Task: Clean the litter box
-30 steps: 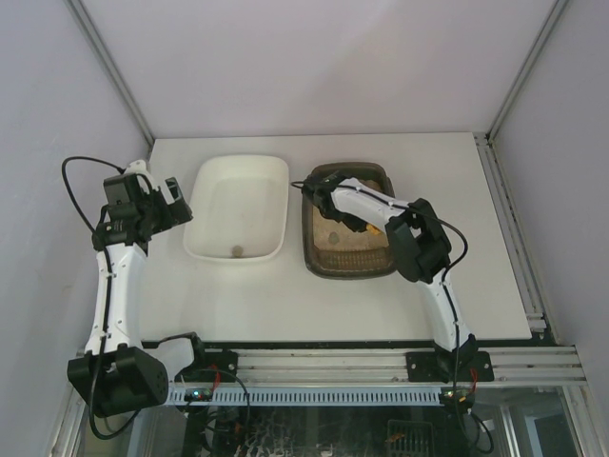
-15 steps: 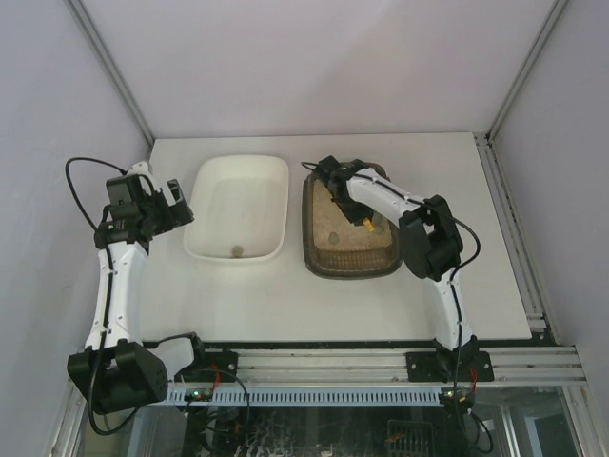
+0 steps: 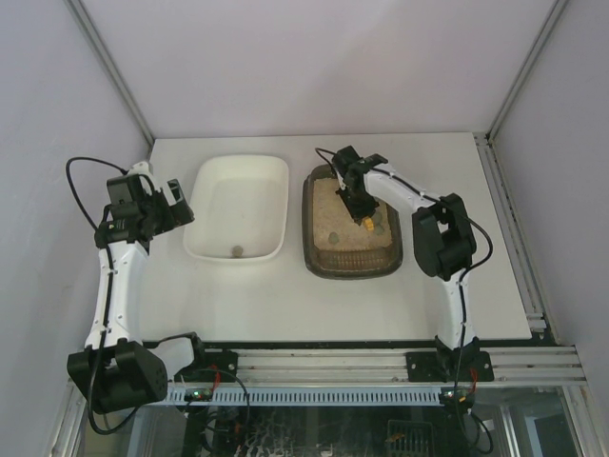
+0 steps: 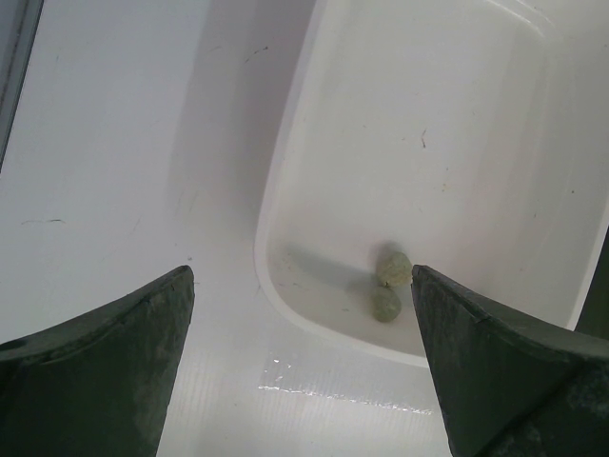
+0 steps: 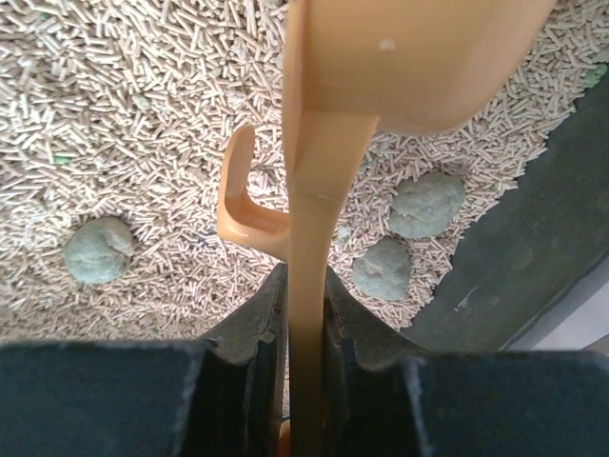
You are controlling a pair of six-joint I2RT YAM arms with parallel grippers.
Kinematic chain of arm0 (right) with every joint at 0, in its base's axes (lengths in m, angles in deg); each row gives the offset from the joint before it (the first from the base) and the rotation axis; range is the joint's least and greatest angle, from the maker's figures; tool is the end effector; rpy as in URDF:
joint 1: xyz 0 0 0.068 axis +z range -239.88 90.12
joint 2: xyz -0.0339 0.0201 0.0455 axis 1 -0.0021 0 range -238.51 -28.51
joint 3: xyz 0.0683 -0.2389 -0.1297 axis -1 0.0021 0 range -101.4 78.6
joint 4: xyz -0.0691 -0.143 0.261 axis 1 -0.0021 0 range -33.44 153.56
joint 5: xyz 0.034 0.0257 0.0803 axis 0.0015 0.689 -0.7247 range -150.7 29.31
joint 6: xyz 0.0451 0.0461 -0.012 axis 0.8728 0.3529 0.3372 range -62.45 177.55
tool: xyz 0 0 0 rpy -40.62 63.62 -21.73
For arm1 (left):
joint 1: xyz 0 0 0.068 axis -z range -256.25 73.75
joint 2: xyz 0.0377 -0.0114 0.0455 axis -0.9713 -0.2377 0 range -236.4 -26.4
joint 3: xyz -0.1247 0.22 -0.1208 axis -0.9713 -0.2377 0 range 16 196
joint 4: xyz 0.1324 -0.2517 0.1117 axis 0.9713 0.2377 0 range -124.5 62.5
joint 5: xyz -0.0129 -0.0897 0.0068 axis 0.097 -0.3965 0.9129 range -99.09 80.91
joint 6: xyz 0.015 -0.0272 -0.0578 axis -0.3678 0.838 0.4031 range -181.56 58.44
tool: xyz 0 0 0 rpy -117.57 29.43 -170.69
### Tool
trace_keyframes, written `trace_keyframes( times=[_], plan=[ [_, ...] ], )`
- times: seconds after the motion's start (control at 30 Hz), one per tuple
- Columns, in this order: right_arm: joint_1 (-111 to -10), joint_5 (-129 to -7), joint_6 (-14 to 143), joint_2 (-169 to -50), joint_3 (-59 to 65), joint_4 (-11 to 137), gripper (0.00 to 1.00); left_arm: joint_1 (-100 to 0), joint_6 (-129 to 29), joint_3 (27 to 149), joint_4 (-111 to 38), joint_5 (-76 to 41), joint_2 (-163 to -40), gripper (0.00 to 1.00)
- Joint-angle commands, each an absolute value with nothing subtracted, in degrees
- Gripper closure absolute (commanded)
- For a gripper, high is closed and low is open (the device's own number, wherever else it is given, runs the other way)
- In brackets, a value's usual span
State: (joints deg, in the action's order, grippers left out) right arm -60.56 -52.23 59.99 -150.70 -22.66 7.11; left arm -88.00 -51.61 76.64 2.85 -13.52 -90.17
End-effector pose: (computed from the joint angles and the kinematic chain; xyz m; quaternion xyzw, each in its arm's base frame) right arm 0.4273 0.2312 0.1733 -0.2225 0.9660 -0.0405 0.1255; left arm 0.2845 0.0551 0.3198 -0.1550 0.8942 -0.0285 0.4191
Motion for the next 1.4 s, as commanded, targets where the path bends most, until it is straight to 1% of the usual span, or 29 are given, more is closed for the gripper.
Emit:
trace_keyframes(
  times=[0.0, 0.27, 0.4, 0.8, 1.1, 1.37],
  plan=[
    [-61.3, -64.3, 59.8, -146.6, -21.5, 11.9, 1.00, -87.7, -51.7, 75.3, 0.7, -13.2, -89.8, 0.00],
    [-65.6, -78.1, 63.2, -146.3, -16.7, 16.8, 1.00, -87.6, -51.7, 75.1, 0.7, -13.3, -89.9, 0.00],
    [-67.6, -83.1, 65.1, -145.3, -13.1, 20.1, 1.00, -87.6, -51.9, 74.9, 0.8, -13.1, -89.7, 0.00],
    [-74.4, -96.0, 72.9, -136.9, 0.6, 32.6, 1.00, -87.3, -52.0, 75.1, 1.4, -13.0, -89.7, 0.00],
    [-76.0, -100.5, 75.7, -136.8, 3.6, 36.9, 1.00, -86.8, -52.2, 75.4, 1.9, -12.4, -89.6, 0.00],
    [-73.5, -92.0, 73.3, -138.3, 1.8, 32.2, 1.00, -86.6, -52.3, 75.5, 2.0, -11.9, -89.5, 0.00]
  ],
)
